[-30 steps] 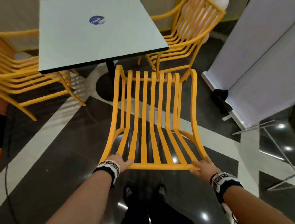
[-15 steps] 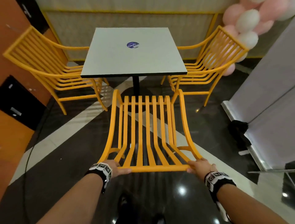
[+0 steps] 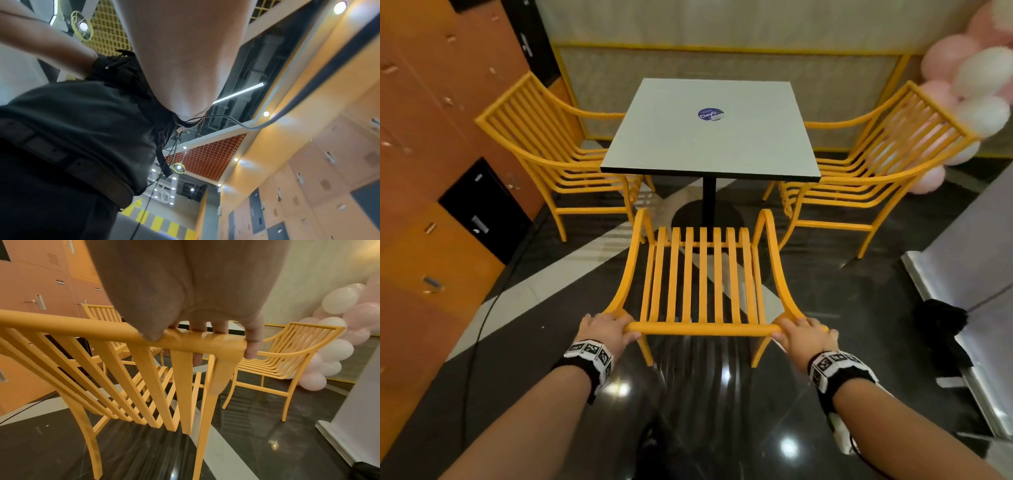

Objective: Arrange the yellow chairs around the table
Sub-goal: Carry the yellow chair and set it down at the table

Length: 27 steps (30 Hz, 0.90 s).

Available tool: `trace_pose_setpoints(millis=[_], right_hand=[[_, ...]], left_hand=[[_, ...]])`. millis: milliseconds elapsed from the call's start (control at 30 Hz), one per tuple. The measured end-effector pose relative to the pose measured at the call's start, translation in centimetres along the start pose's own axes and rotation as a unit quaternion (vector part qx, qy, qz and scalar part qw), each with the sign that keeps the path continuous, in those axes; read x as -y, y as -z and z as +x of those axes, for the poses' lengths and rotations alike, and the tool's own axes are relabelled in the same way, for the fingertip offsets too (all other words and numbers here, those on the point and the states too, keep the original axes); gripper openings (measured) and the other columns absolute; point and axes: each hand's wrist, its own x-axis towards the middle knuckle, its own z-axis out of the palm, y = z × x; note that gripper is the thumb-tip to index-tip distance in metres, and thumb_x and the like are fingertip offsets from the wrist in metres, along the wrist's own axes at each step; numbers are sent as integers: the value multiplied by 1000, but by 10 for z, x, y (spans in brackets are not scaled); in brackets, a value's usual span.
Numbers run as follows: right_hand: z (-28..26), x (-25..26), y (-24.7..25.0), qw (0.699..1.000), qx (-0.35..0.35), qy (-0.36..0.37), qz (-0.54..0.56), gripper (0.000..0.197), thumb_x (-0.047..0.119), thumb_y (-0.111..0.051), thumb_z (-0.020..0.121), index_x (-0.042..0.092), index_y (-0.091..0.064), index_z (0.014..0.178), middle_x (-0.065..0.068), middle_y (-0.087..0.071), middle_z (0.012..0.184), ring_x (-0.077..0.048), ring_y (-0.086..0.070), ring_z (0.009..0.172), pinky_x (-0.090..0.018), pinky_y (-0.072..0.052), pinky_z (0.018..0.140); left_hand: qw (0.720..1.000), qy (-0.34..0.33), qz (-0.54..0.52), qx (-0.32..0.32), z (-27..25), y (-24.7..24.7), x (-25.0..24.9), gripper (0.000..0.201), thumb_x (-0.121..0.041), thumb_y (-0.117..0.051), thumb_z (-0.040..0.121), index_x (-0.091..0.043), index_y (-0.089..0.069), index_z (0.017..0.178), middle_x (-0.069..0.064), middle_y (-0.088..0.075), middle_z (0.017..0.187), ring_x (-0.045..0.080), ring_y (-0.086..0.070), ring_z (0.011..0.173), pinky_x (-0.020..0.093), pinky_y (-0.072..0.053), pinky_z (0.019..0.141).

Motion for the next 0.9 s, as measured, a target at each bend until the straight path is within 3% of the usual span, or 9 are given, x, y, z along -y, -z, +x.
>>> trace_pose_setpoints(millis=[100, 233, 367, 567, 767, 900], right_hand=[[18, 1, 11, 1000, -5, 4, -19, 42, 60, -27, 95, 41, -40, 130, 1, -48, 141, -28, -41, 132, -60, -35, 101], [42, 3, 25, 1000, -6, 4, -16, 41, 61, -27, 95, 40, -42, 126, 2, -51, 135, -27, -43, 127, -59, -39, 98], [59, 7, 26, 1000, -25, -14, 10, 37, 60, -27, 94, 40, -44, 120, 4, -51, 132, -28, -41, 128, -59, -41, 97], [77, 17, 24, 996, -78, -34, 17, 64, 68, -6, 77, 47, -45, 123, 11, -49, 136, -25, -35, 133, -58, -40, 96], [124, 30, 48, 996, -67, -49, 30, 44, 63, -25, 91, 46, -46, 125, 9, -50, 137, -25, -34, 134, -58, -38, 99], [151, 38, 59, 995, -64, -62, 33, 40, 59, -30, 92, 42, -48, 123, 7, -50, 135, -27, -34, 134, -59, -36, 101]], left_hand=[[998, 37, -37, -36, 11, 6, -6, 39, -54, -32, 95, -43, -44, 130, -2, -50, 139, 26, -36, 138, 63, -12, 116], [992, 35, -80, -88, 30, 11, -8, 39, -51, -33, 96, -42, -43, 133, -7, -46, 142, 22, -30, 142, 64, -7, 117], [989, 45, -87, -106, 52, 16, -7, 37, -49, -35, 96, -43, -45, 131, -7, -48, 141, 23, -29, 142, 65, -10, 115], [982, 57, -134, -118, 78, 19, -1, 34, -45, -38, 96, -45, -49, 129, -9, -47, 140, 22, -24, 144, 66, -13, 114], [979, 46, -172, -97, 135, 53, 8, 32, -43, -46, 94, -43, -53, 125, -10, -48, 139, 22, -23, 144, 65, -14, 114], [979, 41, -172, -104, 164, 72, 13, 31, -44, -48, 93, -42, -55, 123, -11, -51, 136, 20, -26, 142, 64, -16, 114]])
